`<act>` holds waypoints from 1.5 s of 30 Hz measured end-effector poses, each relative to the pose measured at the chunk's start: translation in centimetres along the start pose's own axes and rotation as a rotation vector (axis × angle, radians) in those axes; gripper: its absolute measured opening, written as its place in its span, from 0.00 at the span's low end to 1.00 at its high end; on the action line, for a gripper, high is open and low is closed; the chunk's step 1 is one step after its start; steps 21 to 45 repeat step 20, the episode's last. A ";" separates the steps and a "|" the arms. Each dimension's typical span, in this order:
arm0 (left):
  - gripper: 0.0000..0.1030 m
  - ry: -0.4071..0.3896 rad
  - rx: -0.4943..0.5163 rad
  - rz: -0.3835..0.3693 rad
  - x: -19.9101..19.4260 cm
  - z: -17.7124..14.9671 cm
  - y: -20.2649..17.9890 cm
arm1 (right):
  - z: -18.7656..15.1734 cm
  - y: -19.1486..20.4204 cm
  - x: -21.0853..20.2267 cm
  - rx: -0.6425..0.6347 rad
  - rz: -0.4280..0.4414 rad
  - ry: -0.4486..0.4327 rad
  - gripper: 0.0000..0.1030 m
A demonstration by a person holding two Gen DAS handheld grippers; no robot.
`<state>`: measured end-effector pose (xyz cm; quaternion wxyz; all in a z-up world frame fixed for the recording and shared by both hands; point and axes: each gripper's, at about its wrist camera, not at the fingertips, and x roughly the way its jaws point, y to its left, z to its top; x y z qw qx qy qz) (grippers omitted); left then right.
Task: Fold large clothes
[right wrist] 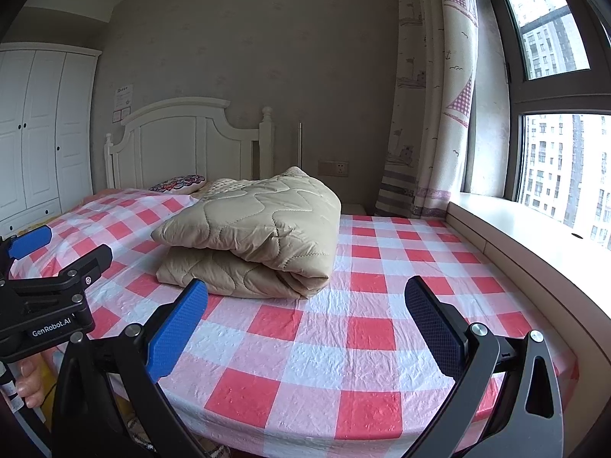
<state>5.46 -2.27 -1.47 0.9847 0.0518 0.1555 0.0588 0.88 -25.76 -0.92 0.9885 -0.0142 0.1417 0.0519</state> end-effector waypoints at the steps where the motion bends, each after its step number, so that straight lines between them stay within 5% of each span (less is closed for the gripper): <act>1: 0.98 0.004 0.002 -0.001 0.1 -0.1 0.0 | 0.0 -0.1 0.1 0.001 0.000 0.002 0.96; 7: 0.98 0.031 0.017 -0.034 1.3 -0.7 -0.4 | -0.7 -0.4 1.1 0.009 0.006 0.035 0.96; 12: 0.98 0.126 0.014 -0.146 5.0 -0.1 0.4 | -0.9 -2.1 3.6 0.036 0.018 0.109 0.96; 17: 0.98 0.231 -0.042 -0.072 13.6 4.1 8.0 | 2.9 -9.8 6.5 0.089 -0.053 0.120 0.96; 20: 0.98 0.310 -0.095 0.082 21.3 7.3 16.3 | 6.5 -18.1 8.6 0.180 -0.189 0.167 0.96; 45: 0.98 0.310 -0.095 0.082 21.3 7.3 16.3 | 6.5 -18.1 8.6 0.180 -0.189 0.167 0.96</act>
